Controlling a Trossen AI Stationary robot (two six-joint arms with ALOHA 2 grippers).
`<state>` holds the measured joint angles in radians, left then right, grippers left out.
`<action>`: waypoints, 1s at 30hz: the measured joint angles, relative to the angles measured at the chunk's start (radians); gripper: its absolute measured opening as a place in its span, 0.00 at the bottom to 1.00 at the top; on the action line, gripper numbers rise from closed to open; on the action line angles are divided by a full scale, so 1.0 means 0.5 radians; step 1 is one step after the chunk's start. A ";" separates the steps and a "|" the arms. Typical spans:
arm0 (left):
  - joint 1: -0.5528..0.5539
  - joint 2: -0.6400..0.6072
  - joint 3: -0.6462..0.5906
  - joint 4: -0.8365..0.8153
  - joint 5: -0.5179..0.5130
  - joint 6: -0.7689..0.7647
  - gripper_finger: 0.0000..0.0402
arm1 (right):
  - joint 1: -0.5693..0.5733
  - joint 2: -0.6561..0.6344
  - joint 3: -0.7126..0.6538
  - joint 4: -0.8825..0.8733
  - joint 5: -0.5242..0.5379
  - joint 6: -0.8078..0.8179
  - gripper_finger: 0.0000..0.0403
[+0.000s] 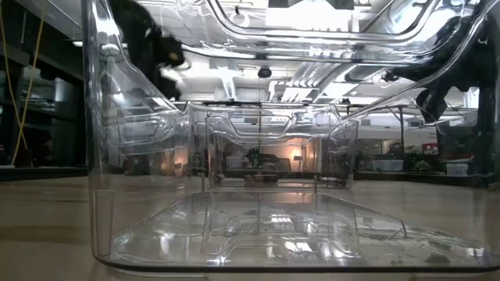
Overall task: Sort batteries
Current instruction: Put the black battery into the top transparent bin
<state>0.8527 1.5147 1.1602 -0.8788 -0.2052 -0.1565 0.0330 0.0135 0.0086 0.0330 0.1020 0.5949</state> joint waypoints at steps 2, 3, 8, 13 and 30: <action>0.153 0.077 0.005 -0.042 0.045 0.070 0.55 | 0.000 0.001 0.000 0.000 -0.001 0.000 0.00; 0.207 0.127 0.018 -0.061 0.064 0.099 0.55 | -0.001 0.001 0.000 0.001 -0.001 -0.001 0.00; 0.294 0.436 0.147 -0.219 0.124 0.142 0.55 | -0.001 0.001 0.000 0.000 -0.001 0.000 0.00; 0.282 0.729 0.298 -0.271 0.095 0.168 0.55 | 0.000 0.001 0.000 0.000 0.000 -0.001 0.00; 0.520 0.978 0.530 -0.560 0.348 0.234 0.55 | 0.000 0.001 0.000 0.000 0.000 -0.001 0.00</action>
<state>1.1125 2.0037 1.4254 -1.1591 -0.0314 -0.0397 0.0330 0.0139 0.0086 0.0330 0.1020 0.5946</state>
